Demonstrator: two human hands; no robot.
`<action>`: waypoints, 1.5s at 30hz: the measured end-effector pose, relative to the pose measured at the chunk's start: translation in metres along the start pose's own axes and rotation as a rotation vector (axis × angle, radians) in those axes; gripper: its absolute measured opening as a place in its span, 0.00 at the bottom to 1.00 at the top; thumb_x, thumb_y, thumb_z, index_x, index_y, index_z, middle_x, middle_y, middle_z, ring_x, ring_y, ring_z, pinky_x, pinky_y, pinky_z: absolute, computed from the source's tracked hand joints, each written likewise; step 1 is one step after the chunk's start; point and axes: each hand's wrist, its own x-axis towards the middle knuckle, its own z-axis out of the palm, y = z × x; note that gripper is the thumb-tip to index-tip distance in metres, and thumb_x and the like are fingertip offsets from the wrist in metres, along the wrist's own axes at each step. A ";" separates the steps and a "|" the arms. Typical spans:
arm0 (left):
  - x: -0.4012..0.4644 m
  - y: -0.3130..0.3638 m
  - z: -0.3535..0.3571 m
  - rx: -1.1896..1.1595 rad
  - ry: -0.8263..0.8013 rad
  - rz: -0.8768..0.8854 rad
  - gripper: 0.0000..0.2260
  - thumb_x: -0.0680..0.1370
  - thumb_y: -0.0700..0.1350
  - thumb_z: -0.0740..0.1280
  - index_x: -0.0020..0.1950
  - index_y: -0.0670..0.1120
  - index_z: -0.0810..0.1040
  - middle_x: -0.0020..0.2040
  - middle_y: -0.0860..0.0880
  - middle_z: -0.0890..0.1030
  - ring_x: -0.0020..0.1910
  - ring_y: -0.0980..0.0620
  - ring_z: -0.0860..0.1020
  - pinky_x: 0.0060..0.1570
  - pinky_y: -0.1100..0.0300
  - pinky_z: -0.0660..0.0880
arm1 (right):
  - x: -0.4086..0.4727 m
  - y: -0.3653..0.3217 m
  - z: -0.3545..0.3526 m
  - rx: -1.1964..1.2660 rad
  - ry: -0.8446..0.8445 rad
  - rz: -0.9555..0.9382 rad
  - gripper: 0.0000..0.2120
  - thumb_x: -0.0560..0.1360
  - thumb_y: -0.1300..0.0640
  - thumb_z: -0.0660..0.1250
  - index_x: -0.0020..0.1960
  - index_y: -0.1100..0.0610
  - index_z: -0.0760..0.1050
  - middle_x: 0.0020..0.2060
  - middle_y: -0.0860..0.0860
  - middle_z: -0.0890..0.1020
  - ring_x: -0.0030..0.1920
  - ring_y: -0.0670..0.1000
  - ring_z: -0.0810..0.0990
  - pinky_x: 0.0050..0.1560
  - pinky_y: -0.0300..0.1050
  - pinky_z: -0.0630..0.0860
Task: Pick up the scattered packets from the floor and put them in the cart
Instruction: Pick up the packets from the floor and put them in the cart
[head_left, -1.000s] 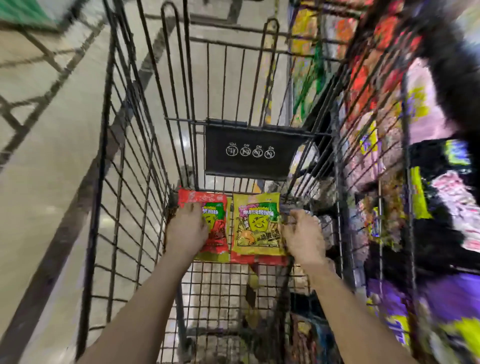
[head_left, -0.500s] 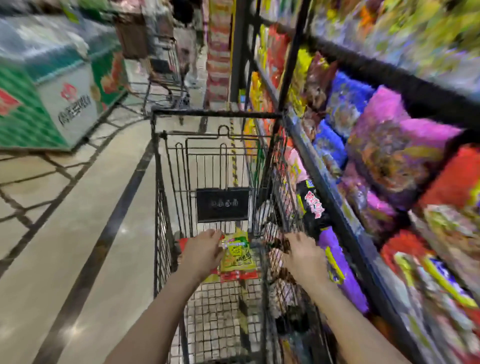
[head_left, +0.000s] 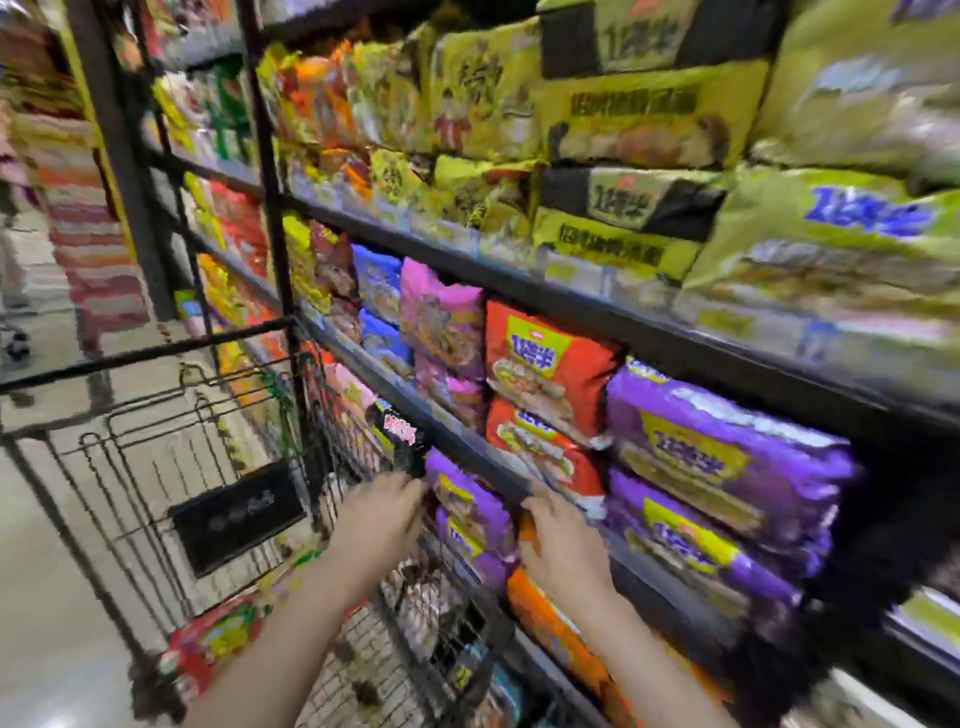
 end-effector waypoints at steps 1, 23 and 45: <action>-0.002 0.014 -0.007 -0.014 0.035 0.066 0.09 0.64 0.49 0.63 0.38 0.46 0.78 0.31 0.49 0.76 0.28 0.47 0.78 0.23 0.59 0.73 | -0.022 0.003 -0.008 -0.021 0.019 0.058 0.22 0.75 0.52 0.62 0.68 0.55 0.67 0.66 0.54 0.71 0.66 0.56 0.70 0.62 0.49 0.69; -0.292 0.582 -0.233 -0.648 0.229 1.375 0.11 0.66 0.50 0.61 0.41 0.48 0.80 0.34 0.51 0.79 0.33 0.48 0.80 0.31 0.58 0.75 | -0.743 0.052 -0.157 -0.109 0.425 1.492 0.22 0.78 0.50 0.60 0.70 0.54 0.65 0.64 0.53 0.71 0.65 0.54 0.70 0.62 0.45 0.68; -0.663 1.034 -0.455 -0.878 0.091 1.919 0.18 0.80 0.49 0.57 0.70 0.50 0.67 0.65 0.51 0.73 0.63 0.50 0.72 0.57 0.56 0.68 | -1.274 0.096 -0.264 -0.344 0.667 2.214 0.21 0.77 0.50 0.61 0.69 0.53 0.66 0.64 0.51 0.72 0.65 0.52 0.71 0.59 0.45 0.72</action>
